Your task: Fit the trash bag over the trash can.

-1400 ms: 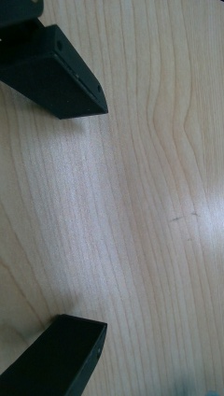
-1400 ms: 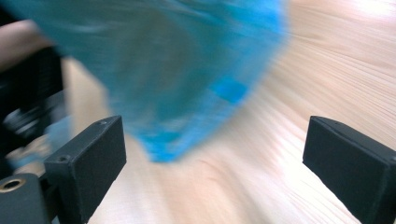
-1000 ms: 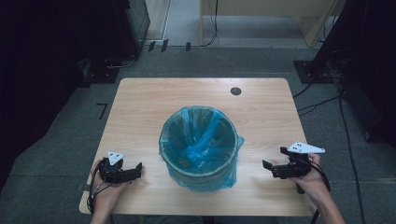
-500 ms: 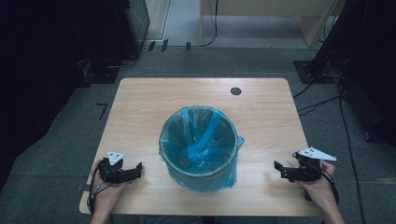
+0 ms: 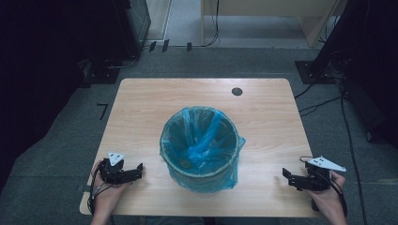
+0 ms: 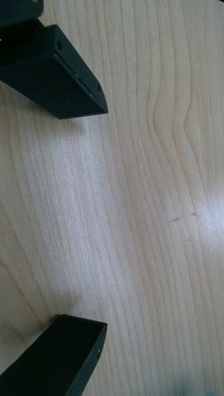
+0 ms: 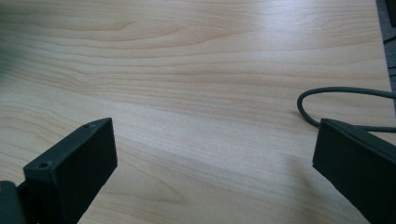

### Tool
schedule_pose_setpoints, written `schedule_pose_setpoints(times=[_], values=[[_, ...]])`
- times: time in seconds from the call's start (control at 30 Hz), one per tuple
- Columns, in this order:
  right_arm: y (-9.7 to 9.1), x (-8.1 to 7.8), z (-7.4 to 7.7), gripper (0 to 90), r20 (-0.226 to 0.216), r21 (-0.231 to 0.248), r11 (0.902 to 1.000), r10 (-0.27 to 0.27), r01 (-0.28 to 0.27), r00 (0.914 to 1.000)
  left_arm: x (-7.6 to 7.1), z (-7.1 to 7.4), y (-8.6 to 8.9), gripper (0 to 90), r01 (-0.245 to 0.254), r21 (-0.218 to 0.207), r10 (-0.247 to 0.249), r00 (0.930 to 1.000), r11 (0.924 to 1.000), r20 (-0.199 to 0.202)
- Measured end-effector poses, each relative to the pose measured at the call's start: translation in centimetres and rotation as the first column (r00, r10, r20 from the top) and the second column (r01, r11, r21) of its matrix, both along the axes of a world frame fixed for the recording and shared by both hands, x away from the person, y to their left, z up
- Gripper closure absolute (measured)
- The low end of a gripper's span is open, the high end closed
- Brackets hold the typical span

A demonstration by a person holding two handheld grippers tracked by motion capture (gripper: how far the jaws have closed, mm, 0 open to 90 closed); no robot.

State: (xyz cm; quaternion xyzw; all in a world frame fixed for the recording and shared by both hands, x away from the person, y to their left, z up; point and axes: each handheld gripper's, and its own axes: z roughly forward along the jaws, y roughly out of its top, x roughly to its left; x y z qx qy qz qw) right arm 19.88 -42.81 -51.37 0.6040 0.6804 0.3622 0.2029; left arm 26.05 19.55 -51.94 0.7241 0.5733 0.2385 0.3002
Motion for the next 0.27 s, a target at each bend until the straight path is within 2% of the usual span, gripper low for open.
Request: schedule_pose_setpoints(times=[0.17, 0.27], values=[[-0.24, -0.15, -0.39, 0.0, -0.004, -0.002, 0.9997, -0.024, 0.024, 0.9997, 0.11, 0.0, 0.01, 0.0, 0.003, 0.001, -0.003, 1.0, 1.0, 0.0], [-0.34, -0.31, -0.18, 0.0, 0.009, 0.007, 0.9995, -0.031, 0.031, 0.9995, 0.15, 0.0, 0.02, 0.0, 0.004, 0.0, -0.004, 1.0, 1.0, 0.0]])
